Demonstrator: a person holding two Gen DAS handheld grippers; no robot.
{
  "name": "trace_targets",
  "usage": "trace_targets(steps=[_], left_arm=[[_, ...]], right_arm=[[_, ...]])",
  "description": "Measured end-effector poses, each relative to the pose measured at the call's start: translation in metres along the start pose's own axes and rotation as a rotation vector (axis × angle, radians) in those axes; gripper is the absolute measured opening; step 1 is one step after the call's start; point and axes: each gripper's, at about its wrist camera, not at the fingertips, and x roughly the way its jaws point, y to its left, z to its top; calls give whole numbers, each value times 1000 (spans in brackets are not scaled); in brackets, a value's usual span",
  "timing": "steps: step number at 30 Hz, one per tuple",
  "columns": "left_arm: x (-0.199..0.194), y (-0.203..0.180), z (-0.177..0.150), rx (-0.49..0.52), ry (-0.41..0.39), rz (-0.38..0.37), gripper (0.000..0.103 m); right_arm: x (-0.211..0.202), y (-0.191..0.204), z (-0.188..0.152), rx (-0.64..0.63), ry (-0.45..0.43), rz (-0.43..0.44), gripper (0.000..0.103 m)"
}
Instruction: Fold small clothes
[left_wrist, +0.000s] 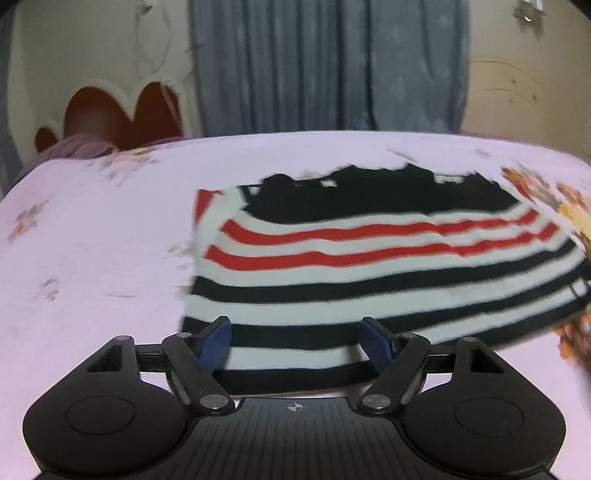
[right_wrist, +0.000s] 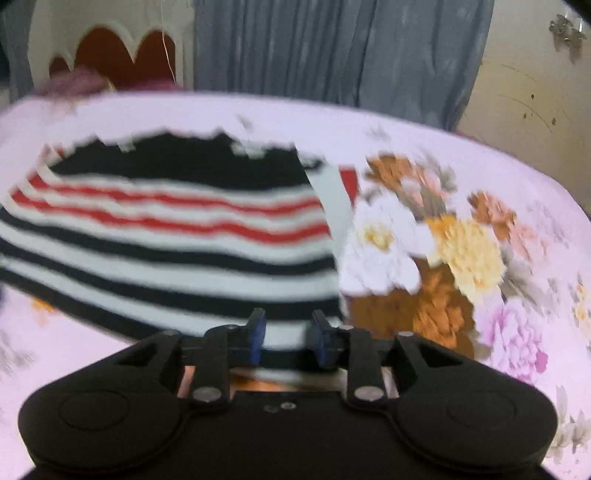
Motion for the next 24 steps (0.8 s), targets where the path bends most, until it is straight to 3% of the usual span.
trace_targets(steps=[2, 4, 6, 9, 11, 12, 17, 20, 21, 24], left_arm=[[19, 2, -7, -25, 61, -2, 76], [12, 0, 3, -80, 59, 16, 75], [-2, -24, 12, -31, -9, -24, 75], [0, -64, 17, 32, -1, -98, 75], [17, -78, 13, 47, 78, -113, 76], [19, -81, 9, 58, 68, -101, 77], [3, -63, 11, 31, 20, -62, 77], [9, -43, 3, -9, 55, -45, 77], [11, -37, 1, -22, 60, -56, 77], [9, -37, 1, -9, 64, -50, 77]], right_arm=[[18, 1, -9, -6, 96, -23, 29], [23, 1, -14, -3, 101, -32, 29], [7, 7, -7, 6, 55, -20, 31], [-2, 29, 3, 3, -3, 42, 33], [11, 44, 3, -7, 59, 59, 36], [20, 45, -2, -5, 109, 54, 36], [5, 42, -10, -36, 96, 52, 34], [-1, 24, -10, 21, 46, 11, 36], [9, 16, -16, 23, 103, -12, 35], [11, 4, -23, 12, 116, 25, 37]])
